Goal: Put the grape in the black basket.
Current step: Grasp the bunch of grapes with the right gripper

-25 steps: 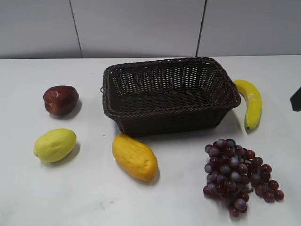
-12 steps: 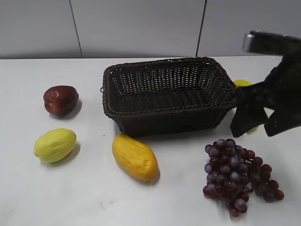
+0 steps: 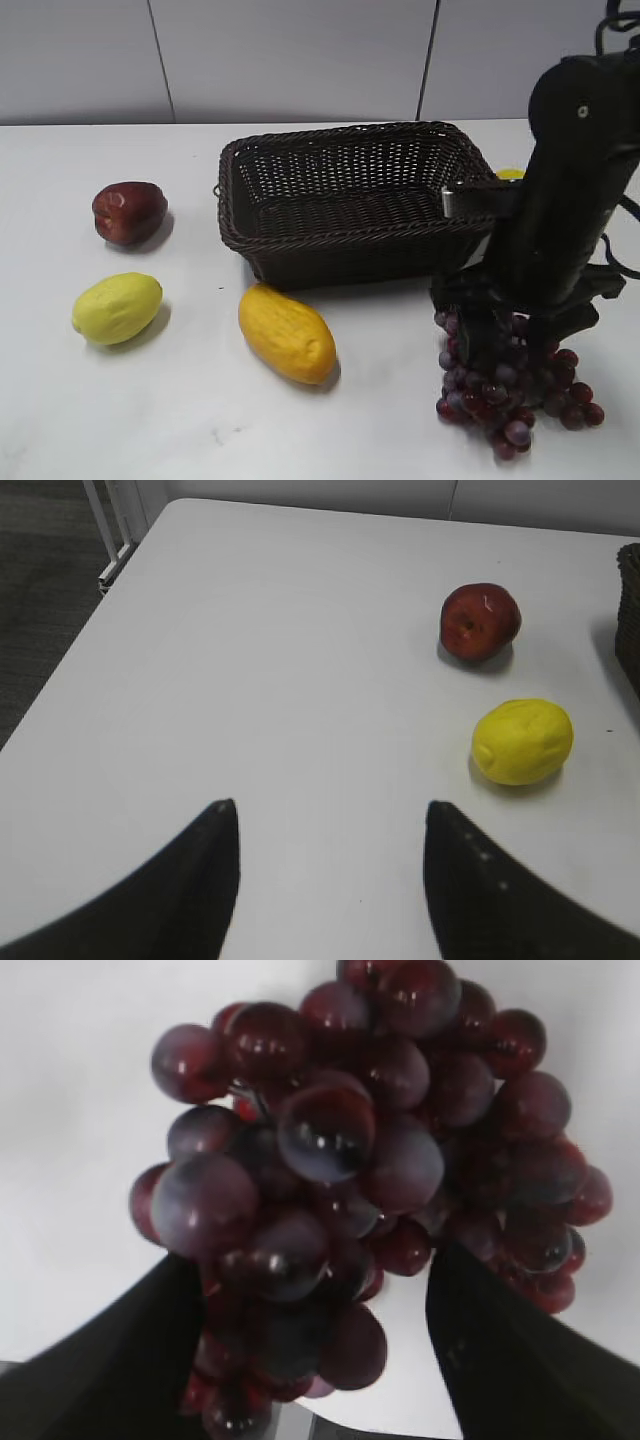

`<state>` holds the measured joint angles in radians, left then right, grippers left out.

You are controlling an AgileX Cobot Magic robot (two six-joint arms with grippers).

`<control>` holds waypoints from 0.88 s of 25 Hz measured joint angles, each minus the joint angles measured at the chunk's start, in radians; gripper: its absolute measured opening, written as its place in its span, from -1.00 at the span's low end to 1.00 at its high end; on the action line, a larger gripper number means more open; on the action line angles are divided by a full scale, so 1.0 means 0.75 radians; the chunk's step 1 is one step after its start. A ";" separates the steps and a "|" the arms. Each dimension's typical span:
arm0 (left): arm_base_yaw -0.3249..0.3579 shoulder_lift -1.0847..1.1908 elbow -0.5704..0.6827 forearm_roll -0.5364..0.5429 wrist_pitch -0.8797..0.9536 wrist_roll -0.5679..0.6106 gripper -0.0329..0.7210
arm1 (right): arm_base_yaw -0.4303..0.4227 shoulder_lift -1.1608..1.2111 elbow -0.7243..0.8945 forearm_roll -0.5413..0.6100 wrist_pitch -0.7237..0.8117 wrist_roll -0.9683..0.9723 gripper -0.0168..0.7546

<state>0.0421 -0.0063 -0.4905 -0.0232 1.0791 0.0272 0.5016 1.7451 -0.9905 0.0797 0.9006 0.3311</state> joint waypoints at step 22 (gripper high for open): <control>0.000 0.000 0.000 0.000 0.000 0.000 0.55 | 0.003 -0.517 -0.049 0.003 0.065 -0.006 -0.46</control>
<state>0.0421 -0.0063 -0.4905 -0.0232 1.0791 0.0272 0.5036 1.3571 -1.0276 0.0821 0.9490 0.3269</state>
